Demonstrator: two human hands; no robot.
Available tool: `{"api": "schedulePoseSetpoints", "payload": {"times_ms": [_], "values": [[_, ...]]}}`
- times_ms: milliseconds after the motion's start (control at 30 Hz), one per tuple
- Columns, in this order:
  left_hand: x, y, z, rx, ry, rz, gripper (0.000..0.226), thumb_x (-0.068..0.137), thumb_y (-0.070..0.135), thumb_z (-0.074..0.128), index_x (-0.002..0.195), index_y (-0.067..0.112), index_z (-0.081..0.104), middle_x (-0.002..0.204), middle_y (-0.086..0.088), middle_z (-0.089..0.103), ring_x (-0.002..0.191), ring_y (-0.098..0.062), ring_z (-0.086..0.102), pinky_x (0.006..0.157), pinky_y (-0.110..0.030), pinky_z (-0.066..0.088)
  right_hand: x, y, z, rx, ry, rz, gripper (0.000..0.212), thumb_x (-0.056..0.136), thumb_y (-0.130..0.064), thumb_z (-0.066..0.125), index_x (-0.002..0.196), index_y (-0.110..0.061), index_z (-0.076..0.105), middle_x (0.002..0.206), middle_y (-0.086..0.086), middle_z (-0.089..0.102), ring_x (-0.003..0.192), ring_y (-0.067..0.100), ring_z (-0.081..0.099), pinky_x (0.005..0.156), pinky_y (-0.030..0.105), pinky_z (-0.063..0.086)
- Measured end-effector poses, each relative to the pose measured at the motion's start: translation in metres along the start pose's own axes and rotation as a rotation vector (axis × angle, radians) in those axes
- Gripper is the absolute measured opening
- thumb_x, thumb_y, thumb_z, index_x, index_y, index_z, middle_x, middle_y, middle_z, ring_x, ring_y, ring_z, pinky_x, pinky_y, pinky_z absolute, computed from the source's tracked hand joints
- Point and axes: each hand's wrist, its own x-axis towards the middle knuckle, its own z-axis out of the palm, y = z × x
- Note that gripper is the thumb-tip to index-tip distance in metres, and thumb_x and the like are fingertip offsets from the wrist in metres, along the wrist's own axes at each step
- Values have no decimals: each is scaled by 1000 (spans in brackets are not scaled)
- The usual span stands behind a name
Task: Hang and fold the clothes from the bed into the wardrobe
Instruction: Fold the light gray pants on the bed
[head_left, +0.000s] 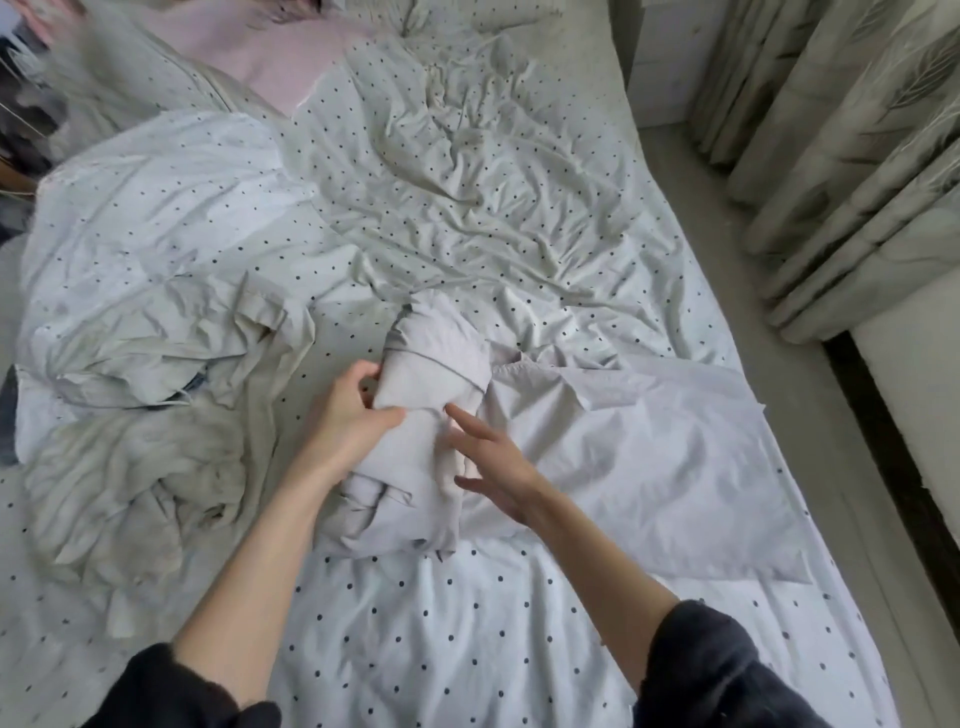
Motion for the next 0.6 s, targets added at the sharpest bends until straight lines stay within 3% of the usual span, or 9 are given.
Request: {"api": "schedulePoseSetpoints", "payload": {"times_ms": [100,200,333,400,500,567,600], "values": [[-7,24,42,133,15,87,43,72,23,71,109,23,49,100,0,60,86,-22,56,76,-33,47,-5,-8,-30,213,53,17,30,100,-30,43,128,-26,50,124,-10,52,113,13,52,90,41,49],[-18,44,95,65,-39,175,44,76,25,71,110,24,44,103,-1,57,92,-24,58,79,-36,49,-22,-15,-70,287,121,5,37,101,-41,33,118,-21,58,104,-8,62,89,12,59,71,32,50],[-20,45,151,-33,-394,84,56,85,25,66,135,21,40,123,-2,50,111,-17,54,94,-30,43,-54,-15,-120,229,290,-17,37,101,-44,28,106,-28,61,104,-11,66,89,11,61,77,32,49],[-20,36,164,-116,-468,108,46,89,15,62,132,16,47,125,-5,53,105,-13,58,91,-25,45,-65,-6,-132,74,419,-41,26,101,-36,37,105,-30,62,108,-14,64,98,9,59,87,34,47],[-9,10,155,-272,-197,136,24,87,0,60,109,10,61,95,0,64,75,6,57,73,-16,45,-71,15,-132,-389,617,-200,29,98,-20,48,124,-18,60,134,-3,54,123,11,50,105,34,40],[1,-12,137,-242,32,54,22,83,6,67,103,14,60,85,3,61,75,-2,58,74,-17,45,-70,22,-119,-561,588,-294,31,96,-17,51,126,-13,60,139,1,50,125,10,47,105,28,38],[7,-23,128,-228,70,-21,27,82,10,70,106,14,59,89,0,60,81,-11,58,78,-22,45,-67,26,-114,-629,554,-314,33,96,-17,52,128,-14,59,140,2,48,128,12,45,106,27,36]]}}
